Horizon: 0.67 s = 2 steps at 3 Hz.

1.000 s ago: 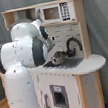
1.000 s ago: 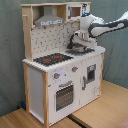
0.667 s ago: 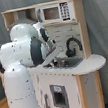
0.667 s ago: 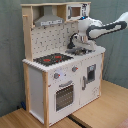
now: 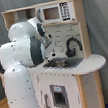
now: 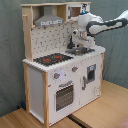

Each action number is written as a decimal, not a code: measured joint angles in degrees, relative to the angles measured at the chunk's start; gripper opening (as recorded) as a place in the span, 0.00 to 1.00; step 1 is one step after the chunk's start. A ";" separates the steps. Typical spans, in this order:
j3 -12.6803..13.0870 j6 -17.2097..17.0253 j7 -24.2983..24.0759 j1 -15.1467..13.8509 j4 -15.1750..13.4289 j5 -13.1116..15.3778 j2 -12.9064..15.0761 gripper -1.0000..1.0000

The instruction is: Play with the kitchen

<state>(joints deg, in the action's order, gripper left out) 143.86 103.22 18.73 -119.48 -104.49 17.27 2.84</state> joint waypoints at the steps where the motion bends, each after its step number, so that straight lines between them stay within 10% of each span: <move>1: 3.11 -1.80 -1.43 0.09 4.62 0.61 0.05 1.00; 2: 7.17 -3.19 -3.73 0.76 7.71 3.29 0.03 1.00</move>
<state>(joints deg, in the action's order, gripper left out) 151.03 100.03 15.00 -118.72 -96.78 20.56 2.88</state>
